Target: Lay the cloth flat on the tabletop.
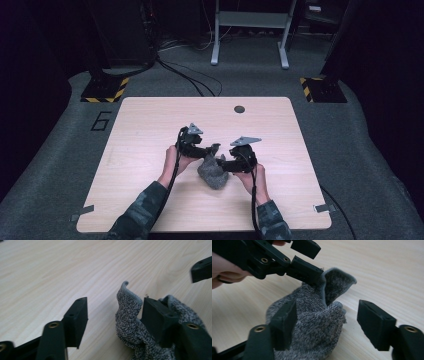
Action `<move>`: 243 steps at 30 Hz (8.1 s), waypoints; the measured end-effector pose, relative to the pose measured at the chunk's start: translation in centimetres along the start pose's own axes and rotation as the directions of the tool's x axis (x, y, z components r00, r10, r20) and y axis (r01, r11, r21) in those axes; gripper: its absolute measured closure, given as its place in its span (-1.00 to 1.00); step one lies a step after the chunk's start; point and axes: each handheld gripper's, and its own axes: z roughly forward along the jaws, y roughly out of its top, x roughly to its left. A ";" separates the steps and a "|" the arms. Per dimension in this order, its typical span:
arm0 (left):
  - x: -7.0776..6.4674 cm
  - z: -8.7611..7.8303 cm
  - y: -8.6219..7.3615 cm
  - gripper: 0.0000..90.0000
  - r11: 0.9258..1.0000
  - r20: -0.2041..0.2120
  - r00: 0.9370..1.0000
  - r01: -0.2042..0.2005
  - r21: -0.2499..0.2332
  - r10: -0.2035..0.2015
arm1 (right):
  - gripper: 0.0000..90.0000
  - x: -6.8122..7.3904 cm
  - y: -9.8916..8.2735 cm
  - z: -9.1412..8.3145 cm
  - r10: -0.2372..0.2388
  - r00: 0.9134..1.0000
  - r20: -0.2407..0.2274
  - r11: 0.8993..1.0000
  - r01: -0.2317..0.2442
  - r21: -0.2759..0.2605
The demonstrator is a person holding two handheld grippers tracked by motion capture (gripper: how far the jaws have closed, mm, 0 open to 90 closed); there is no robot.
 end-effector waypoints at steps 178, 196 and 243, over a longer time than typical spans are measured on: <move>4.1 -3.0 -6.3 -0.36 0.982 -0.111 0.978 0.182 0.059 -0.175 | 0.05 -7.1 -4.0 -1.1 0.128 0.971 0.201 0.986 -0.148 0.084; 2.3 -1.1 -7.3 0.05 0.992 -0.135 0.989 0.082 0.096 -0.068 | 0.41 -5.9 -5.7 -0.4 0.027 0.976 0.215 0.976 -0.073 0.207; 6.4 -9.7 5.9 0.93 0.956 -0.290 0.957 -0.095 -0.277 0.011 | 0.99 -7.2 10.4 -6.4 -0.081 0.925 0.370 0.984 0.132 -0.116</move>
